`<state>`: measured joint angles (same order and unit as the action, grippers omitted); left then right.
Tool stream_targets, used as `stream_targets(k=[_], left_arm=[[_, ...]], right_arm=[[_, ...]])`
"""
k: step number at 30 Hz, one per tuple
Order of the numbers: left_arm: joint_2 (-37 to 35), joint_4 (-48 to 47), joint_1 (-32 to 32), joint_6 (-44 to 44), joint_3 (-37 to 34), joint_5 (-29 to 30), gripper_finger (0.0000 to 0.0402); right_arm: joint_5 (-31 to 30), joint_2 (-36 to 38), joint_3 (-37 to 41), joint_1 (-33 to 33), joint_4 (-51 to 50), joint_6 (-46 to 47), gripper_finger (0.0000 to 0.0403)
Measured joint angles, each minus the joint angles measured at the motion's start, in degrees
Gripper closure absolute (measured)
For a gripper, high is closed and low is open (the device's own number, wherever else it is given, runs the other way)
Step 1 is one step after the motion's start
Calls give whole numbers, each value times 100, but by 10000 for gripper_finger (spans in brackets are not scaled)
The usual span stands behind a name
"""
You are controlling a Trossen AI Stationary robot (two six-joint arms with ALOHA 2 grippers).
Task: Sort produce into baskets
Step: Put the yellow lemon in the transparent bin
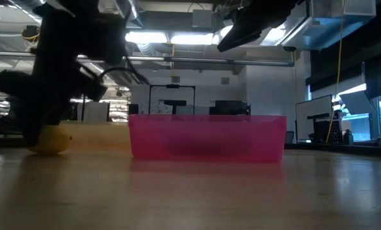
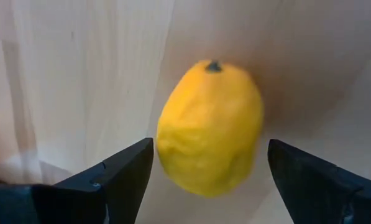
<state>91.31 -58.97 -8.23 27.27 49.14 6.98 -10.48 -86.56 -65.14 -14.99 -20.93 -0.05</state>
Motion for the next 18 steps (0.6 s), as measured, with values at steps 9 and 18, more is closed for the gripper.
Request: stream_targets(k=[9, 18], left_arm=[[-9, 476, -4, -194, -409, -103, 164], [-184, 844, -2, -601, -425, 9, 245]], right_arm=[[0, 0, 0, 0, -6, 0, 162], [0, 0, 0, 0, 15, -2, 162]])
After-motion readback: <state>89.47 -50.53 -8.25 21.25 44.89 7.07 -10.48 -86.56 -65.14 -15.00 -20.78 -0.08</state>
